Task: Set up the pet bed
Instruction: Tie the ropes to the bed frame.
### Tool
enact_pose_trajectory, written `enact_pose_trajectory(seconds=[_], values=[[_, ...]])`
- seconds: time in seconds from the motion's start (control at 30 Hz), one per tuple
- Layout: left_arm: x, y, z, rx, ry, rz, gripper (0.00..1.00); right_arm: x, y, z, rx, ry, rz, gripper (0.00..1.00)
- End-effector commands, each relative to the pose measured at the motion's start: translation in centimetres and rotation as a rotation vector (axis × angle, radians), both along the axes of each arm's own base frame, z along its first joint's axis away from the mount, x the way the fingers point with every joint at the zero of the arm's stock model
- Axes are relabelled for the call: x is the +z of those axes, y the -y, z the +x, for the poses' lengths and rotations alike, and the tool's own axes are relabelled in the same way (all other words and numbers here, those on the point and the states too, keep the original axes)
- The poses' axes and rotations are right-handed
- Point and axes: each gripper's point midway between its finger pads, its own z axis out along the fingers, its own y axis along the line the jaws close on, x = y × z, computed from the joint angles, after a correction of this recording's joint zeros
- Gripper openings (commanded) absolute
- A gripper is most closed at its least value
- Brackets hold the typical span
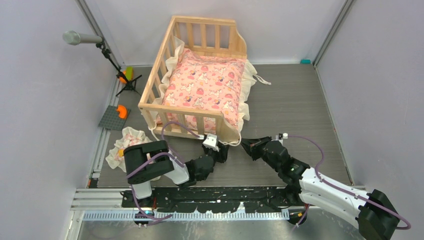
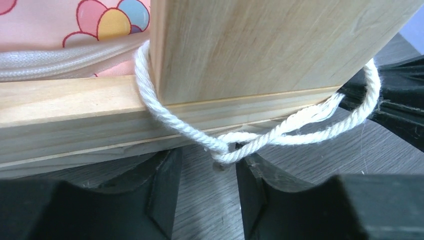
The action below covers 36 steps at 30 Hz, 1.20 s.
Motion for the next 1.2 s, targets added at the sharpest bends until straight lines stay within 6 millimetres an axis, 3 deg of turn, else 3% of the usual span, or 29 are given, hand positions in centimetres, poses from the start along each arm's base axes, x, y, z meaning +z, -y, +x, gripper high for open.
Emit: enact_pose_trajectory(seconds=[0.0,0.17,0.3,0.73,1.17], values=[[2.2,0.4,0.6,0.035,0.042,-0.142,0.41,4.9,-1.6,0.1,0.048,0.088,0.128,0.00],[1.8,0.4,0.3,0.018,0.041,-0.165,0.13,4.9,-1.4,0.0,0.042,0.090,0.122,0.00],[2.0,0.2,-0.1,-0.004,0.040,-0.166,0.00,4.3,-0.9,0.2,0.024,0.088,0.092,0.00],[3.5,-1.1,-2.6,-0.049,0.025,-0.014,0.00,-0.5,3.3,0.6,-0.080,0.042,-0.257,0.00],[6.4,-3.6,-2.6,-0.008,-0.001,0.162,0.00,0.6,9.5,0.1,-0.192,0.057,-0.586,0.00]])
